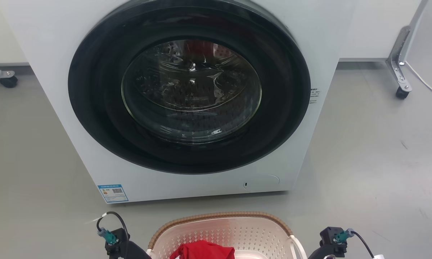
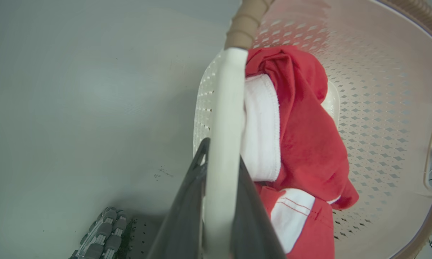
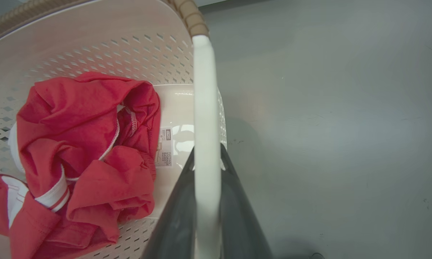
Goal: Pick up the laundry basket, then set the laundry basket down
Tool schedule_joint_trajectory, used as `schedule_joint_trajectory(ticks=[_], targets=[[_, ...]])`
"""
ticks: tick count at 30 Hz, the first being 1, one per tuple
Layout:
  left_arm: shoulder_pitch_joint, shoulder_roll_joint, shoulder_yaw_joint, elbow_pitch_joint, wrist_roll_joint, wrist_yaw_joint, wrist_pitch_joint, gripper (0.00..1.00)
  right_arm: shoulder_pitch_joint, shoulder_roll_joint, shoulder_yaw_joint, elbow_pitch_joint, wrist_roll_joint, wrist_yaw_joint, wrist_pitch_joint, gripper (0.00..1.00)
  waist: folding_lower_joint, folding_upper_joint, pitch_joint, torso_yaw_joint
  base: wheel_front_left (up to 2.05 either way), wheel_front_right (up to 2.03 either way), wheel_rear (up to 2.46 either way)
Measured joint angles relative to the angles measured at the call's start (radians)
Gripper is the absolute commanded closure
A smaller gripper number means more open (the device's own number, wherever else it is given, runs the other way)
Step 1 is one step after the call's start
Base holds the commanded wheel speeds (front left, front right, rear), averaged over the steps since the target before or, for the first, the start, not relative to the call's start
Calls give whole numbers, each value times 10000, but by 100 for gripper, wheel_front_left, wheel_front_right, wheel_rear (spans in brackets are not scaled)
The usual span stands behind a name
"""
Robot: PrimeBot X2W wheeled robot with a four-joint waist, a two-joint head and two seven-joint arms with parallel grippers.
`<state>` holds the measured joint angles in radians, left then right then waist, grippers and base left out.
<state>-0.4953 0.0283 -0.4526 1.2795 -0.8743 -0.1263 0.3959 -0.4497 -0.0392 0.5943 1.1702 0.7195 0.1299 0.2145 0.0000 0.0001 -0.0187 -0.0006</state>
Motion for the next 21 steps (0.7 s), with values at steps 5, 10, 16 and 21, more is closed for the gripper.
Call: schedule_joint_trajectory(ticks=[5,10,16,21], targets=[[114,4,-40,0,-56,2,31,100,92,-2,100,6,198,-46,61,100,0,0,-40,-13,0,0,0],[117,8,-82,0,-117,29,71,100,98,-4,201,6,309,-81,104,100,0,0,-59,-13,0,0,0],[117,15,-113,4,-134,29,69,100,97,-8,313,0,468,-111,128,100,0,0,-65,-10,0,0,0],[117,17,-138,12,-140,29,69,100,96,-12,397,2,564,-155,130,100,0,0,-68,-12,0,0,0]])
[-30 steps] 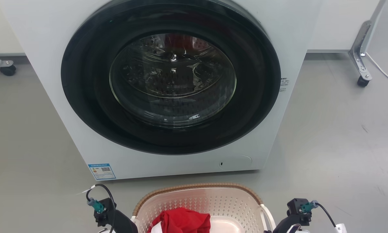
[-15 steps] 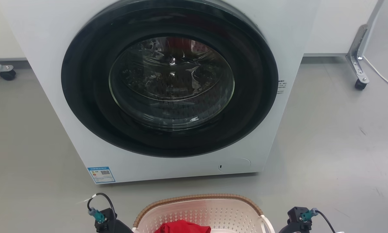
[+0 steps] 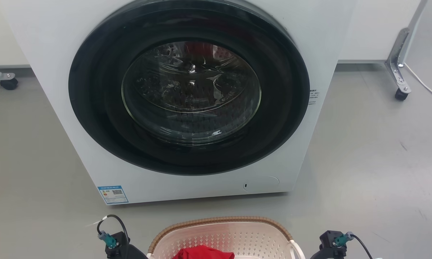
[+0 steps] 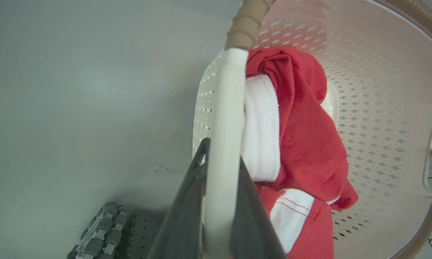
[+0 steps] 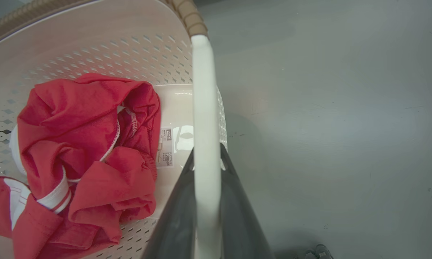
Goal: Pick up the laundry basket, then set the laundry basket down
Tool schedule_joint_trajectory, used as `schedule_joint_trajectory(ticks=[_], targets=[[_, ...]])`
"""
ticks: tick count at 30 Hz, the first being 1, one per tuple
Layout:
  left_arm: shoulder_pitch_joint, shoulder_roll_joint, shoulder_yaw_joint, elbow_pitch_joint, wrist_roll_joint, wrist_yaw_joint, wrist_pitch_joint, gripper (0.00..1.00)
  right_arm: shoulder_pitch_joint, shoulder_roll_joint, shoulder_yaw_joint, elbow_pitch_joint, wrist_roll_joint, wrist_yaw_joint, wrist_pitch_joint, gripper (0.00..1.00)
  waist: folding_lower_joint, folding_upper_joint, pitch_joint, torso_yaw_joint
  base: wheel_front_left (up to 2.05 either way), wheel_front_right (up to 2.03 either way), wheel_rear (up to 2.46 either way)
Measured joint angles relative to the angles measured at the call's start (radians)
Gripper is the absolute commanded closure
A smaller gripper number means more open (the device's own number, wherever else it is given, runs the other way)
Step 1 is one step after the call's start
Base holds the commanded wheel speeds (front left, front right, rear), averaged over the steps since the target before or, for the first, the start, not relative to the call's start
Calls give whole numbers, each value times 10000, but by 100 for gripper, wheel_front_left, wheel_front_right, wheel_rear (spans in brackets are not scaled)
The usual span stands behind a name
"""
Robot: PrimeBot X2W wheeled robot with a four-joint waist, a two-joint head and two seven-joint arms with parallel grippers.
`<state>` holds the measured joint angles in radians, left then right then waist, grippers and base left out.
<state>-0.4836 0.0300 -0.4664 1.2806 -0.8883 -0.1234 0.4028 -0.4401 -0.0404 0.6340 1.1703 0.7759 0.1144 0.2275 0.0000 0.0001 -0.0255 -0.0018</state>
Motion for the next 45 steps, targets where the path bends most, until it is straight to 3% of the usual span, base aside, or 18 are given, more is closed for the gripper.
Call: schedule_joint_trajectory(ticks=[29,45], targets=[[11,4,-280,29,-309,2,-190,100,-24,-10,368,169,516,-10,-136,100,0,0,-38,-53,0,0,0],[28,12,-523,-219,-326,4,-947,100,-263,-12,520,251,523,-59,-765,100,0,0,564,18,0,0,0]])
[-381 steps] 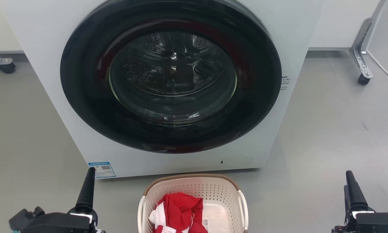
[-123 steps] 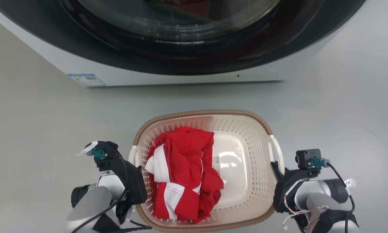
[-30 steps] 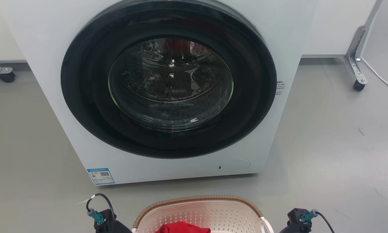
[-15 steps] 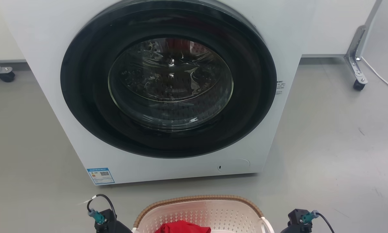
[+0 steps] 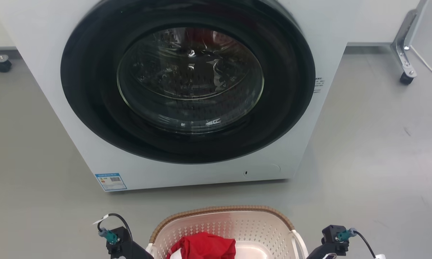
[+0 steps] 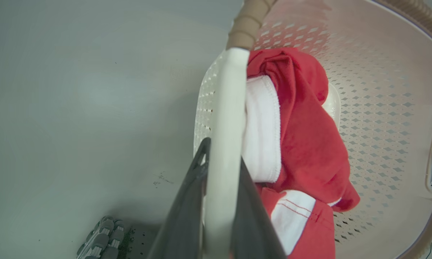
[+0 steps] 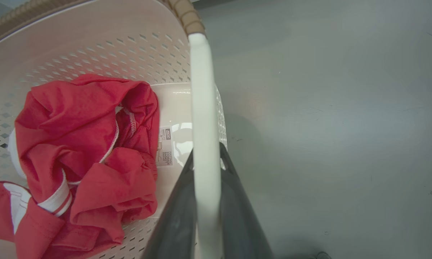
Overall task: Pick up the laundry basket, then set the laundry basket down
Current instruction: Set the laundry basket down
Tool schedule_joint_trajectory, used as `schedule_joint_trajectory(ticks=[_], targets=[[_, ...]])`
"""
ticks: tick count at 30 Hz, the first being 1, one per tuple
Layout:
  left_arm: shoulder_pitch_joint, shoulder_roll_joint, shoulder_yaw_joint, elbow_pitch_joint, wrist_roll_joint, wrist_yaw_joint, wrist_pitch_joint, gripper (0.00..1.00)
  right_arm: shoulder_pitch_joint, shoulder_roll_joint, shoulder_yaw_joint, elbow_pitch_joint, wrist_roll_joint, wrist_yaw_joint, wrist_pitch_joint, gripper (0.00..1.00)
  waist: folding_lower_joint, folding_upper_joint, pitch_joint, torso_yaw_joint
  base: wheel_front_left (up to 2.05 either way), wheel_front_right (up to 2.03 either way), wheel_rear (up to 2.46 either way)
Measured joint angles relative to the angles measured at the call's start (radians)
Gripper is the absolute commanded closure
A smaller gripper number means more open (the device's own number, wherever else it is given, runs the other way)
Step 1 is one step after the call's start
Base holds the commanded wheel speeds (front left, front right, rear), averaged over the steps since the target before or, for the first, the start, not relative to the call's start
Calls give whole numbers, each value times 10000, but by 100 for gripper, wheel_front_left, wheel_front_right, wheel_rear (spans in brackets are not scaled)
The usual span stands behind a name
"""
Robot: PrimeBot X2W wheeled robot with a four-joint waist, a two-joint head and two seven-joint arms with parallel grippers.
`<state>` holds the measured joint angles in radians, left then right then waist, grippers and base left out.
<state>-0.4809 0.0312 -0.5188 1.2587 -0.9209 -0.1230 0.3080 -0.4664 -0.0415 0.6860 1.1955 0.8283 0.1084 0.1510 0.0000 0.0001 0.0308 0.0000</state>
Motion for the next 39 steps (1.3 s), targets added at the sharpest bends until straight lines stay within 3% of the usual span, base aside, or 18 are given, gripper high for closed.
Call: schedule_joint_trajectory(ticks=[13,39], targets=[[-757,19,-10,-146,178,12,-1024,100,-893,-36,144,-109,-270,-125,-1014,100,2,0,1451,-17,0,0,0],[-2987,167,-242,-706,1072,82,-3292,100,-3027,-293,357,-203,-1018,-393,-3045,100,2,1,5412,135,0,0,0]])
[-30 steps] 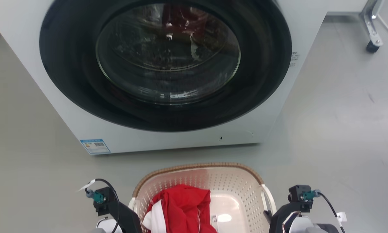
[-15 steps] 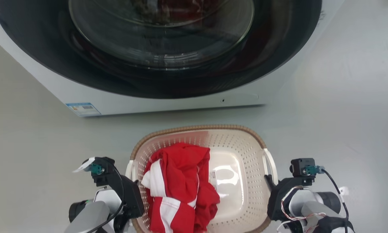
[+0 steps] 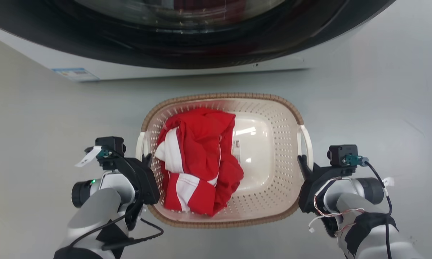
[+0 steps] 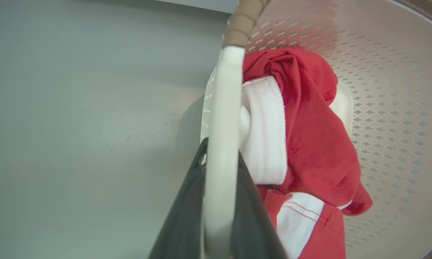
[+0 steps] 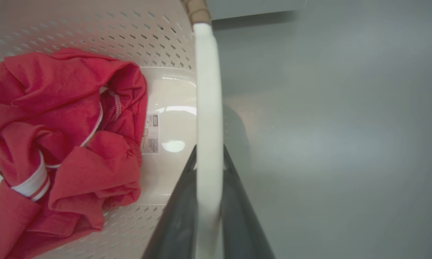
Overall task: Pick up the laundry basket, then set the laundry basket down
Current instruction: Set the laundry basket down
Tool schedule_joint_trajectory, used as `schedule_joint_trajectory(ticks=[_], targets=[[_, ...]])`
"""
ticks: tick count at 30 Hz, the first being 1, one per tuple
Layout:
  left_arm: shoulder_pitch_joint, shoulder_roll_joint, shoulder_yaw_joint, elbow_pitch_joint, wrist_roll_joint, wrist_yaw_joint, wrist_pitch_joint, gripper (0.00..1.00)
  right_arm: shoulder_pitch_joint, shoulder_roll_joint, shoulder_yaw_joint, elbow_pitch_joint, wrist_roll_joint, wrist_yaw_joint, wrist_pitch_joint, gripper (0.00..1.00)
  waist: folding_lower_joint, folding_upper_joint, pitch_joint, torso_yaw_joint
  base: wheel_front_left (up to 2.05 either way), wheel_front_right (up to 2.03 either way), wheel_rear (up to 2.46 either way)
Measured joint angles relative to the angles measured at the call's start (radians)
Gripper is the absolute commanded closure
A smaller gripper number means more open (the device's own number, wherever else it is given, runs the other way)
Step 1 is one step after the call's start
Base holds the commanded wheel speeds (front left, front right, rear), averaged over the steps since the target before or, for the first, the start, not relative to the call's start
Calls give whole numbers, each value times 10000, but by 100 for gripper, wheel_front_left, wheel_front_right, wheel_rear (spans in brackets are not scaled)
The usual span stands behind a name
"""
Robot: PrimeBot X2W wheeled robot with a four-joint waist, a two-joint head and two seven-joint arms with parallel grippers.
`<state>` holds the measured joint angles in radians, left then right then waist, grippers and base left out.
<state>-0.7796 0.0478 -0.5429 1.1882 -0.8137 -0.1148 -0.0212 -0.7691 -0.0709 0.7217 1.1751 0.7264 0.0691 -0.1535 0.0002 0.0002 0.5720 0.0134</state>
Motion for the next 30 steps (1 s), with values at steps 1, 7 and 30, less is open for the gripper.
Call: schedule_joint_trajectory(ticks=[1,7,30], targets=[[-85,12,-8,-2,13,0,-65,100,-74,0,2,-8,-52,-2,-81,100,0,0,149,9,0,0,0],[-493,12,-19,-13,71,0,-311,100,-486,-52,15,-4,-169,-73,-320,100,0,-1,897,54,0,0,0],[-1163,-50,-111,320,174,-12,-1131,100,-1326,-153,79,255,-408,-71,-947,100,-5,-4,2659,250,0,0,0]])
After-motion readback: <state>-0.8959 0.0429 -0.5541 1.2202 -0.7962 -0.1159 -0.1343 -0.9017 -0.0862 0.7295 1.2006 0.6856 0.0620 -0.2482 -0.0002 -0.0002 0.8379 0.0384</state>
